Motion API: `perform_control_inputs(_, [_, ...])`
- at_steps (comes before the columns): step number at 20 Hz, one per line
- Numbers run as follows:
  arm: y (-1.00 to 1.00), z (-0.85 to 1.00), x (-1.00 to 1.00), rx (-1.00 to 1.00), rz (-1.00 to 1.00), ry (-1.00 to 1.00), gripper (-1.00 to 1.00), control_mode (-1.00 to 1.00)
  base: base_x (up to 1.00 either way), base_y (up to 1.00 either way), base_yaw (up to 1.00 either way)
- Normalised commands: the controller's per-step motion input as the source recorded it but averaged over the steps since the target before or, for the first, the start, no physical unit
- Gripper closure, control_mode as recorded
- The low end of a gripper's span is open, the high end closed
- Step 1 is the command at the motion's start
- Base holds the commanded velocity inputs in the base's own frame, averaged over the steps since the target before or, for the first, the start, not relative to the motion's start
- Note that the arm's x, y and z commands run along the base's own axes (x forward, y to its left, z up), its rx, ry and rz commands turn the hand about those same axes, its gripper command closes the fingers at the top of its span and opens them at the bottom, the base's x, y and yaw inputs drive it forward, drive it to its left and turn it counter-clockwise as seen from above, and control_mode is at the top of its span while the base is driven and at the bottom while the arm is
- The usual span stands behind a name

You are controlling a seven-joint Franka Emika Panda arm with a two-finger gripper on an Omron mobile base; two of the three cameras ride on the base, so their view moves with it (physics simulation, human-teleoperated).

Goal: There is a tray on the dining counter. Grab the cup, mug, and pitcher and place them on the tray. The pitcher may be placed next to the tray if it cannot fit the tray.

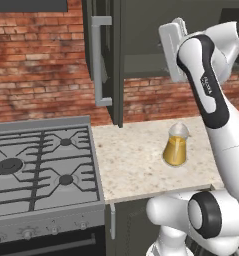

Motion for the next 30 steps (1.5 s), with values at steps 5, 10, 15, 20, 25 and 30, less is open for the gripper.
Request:
perform_control_inputs(5, [0.28,-0.03,0.27,0.00,0.00,-0.07,-1.00,-1.00,0.00,0.00,0.00])
perform_control_inputs(10, [0.09,-0.02,0.36,0.01,0.00,-0.01,-1.00,-1.00,0.00,0.00,0.00])
perform_control_inputs(15, [-0.01,-0.02,0.45,0.06,0.00,0.01,-1.00,-1.00,0.00,0.00,0.00])
perform_control_inputs(20, [0.04,-0.03,0.51,0.02,0.00,0.00,-1.00,-1.00,0.00,0.00,0.00])
perform_control_inputs(25, [0.12,0.00,0.49,0.00,0.00,0.01,-1.00,-1.00,0.00,0.00,0.00])
perform_control_inputs(30, [0.02,0.00,0.40,0.00,0.00,0.06,-1.00,-1.00,0.00,0.00,0.00])
